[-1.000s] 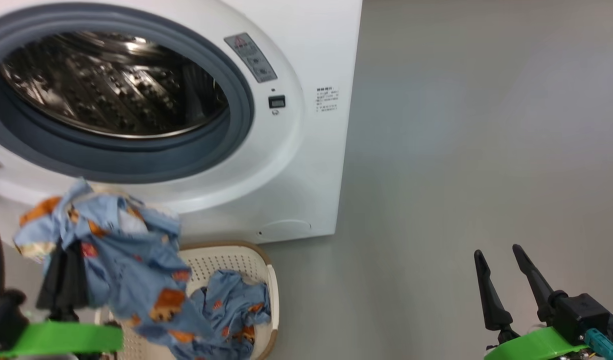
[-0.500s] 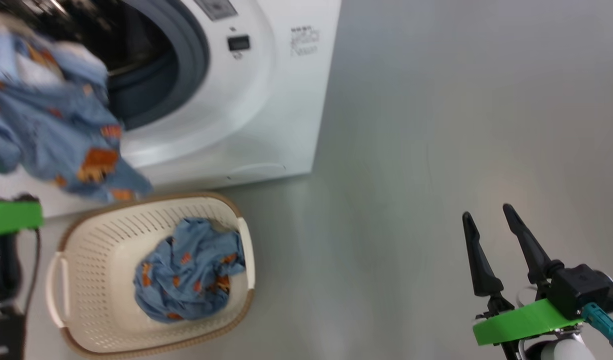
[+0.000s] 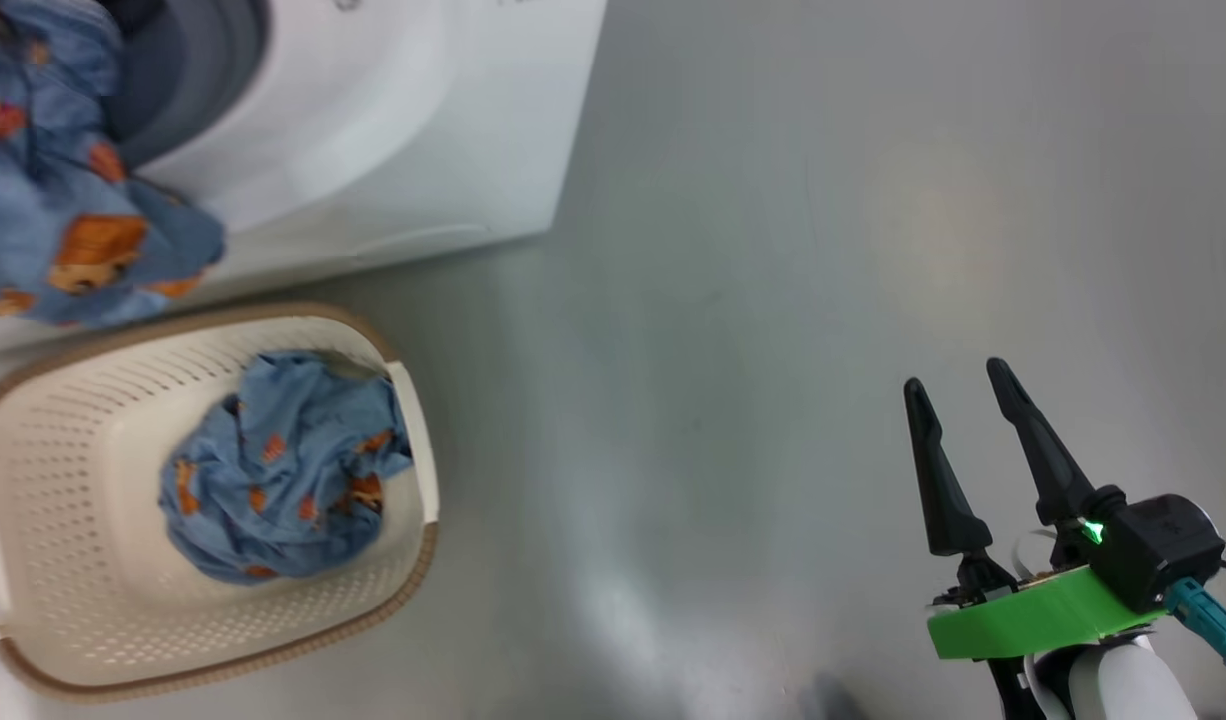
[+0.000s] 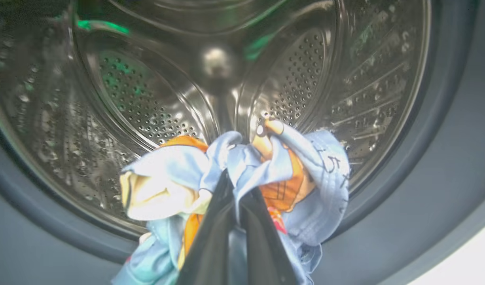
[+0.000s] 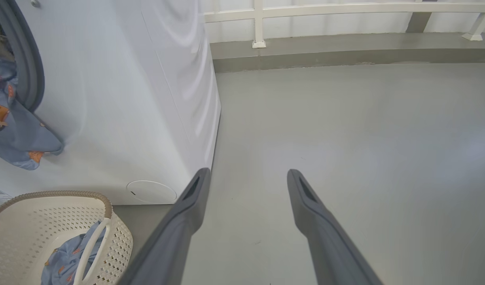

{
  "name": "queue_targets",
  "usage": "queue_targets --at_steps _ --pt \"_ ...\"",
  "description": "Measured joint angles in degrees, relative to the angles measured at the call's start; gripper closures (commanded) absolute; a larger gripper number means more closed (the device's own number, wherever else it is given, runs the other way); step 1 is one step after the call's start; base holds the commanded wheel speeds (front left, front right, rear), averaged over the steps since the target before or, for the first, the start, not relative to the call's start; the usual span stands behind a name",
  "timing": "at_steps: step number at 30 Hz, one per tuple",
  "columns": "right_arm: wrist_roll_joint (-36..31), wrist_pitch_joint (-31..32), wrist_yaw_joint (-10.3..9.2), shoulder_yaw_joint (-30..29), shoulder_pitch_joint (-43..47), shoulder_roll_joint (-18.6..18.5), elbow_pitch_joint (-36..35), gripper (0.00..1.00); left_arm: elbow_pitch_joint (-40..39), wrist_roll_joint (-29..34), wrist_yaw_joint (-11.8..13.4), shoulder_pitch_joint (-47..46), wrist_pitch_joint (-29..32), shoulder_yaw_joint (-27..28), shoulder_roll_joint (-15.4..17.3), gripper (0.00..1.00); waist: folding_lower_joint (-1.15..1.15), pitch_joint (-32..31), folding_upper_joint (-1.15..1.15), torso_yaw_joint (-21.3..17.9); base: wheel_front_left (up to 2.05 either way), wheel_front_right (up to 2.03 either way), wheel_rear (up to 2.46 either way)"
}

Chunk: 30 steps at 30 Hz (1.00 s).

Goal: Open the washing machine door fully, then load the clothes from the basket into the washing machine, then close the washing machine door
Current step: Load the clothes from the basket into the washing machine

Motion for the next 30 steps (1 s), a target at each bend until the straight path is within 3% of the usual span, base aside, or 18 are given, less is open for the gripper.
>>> queue_targets --at_steps 9,19,30 --pt "1.9 0.0 0.0 1.7 -1.3 0.0 0.2 0.0 9.0 -5.5 0.0 -11.6 0.0 -12.3 6.9 1.0 0.0 5.7 0.0 -2.1 0.0 0.0 0.0" --pt "2.8 0.0 0.0 3.9 -3.3 0.0 0.6 0.0 18.1 -10.3 0.0 -25.7 5.0 -20.1 10.0 1.0 0.0 9.3 0.0 -3.0 0.0 0.0 0.0" --pt "3.8 0.0 0.0 6.1 -3.3 0.0 1.4 0.0 23.4 -13.2 0.0 -37.4 12.2 -26.8 11.2 1.0 0.0 12.3 0.0 -3.1 0.0 0.0 0.0"
